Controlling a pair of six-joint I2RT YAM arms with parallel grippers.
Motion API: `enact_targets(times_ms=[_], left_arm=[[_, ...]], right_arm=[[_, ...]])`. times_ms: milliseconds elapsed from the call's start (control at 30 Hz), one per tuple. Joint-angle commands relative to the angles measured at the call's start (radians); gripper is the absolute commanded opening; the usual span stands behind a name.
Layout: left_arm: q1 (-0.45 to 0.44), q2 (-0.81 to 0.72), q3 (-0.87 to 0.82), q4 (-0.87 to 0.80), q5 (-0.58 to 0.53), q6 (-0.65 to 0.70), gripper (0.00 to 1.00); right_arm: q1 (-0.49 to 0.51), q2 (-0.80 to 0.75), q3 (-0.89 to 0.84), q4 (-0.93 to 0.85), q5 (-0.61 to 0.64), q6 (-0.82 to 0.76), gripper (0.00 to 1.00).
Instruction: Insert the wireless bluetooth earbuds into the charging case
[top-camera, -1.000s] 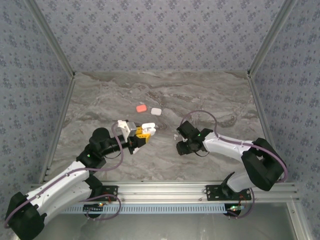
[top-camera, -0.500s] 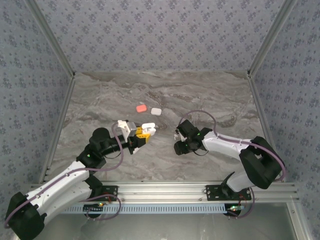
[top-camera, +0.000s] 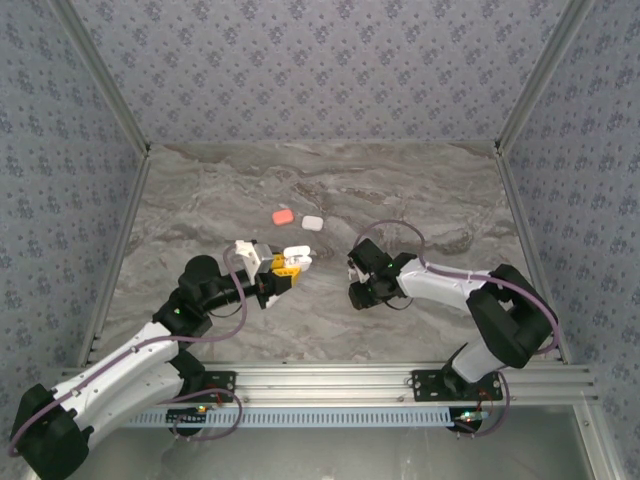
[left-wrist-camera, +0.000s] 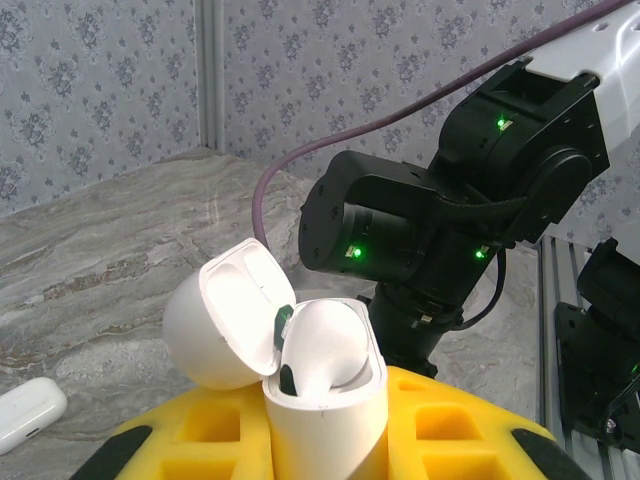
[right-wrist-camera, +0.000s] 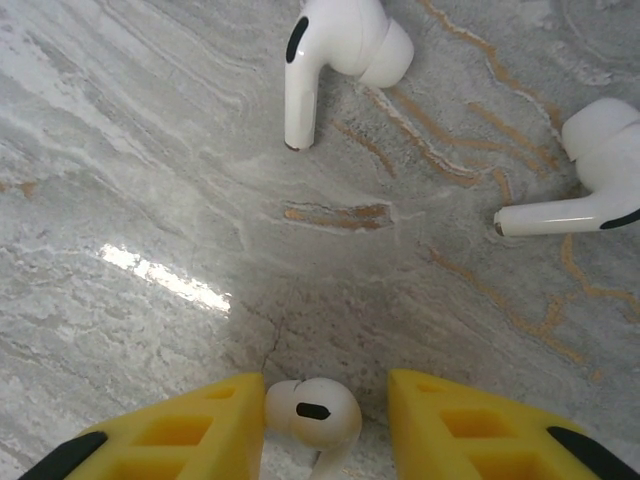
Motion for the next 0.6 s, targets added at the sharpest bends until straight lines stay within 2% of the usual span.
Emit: enact_targets(times_ms=[0,133,300,567], left_arm=[[-0.002,-0.01,0.009,0.006,-0.01,0.019,0.0],[-0.003,-0.011,0.007,0.008,-0.008,0.018,0.0],[-0.002,-0.005,0.004,0.029,-0.007,0.009,0.0],[-0.002,0.034,0.011,0.09,0.016,-0.012,0.0]], right_arm=[[0.015,0.029,0.021,0.028,-0.025,-0.012,0.35],[0.016,0.006,0.022,0.023,-0.024,-0.01,0.3],[0.015,-0.096,0.022,0.012,-0.009,-0.004,0.29],[0.014,-0.435,0.041,0.064,-0.014,0.027,0.28]])
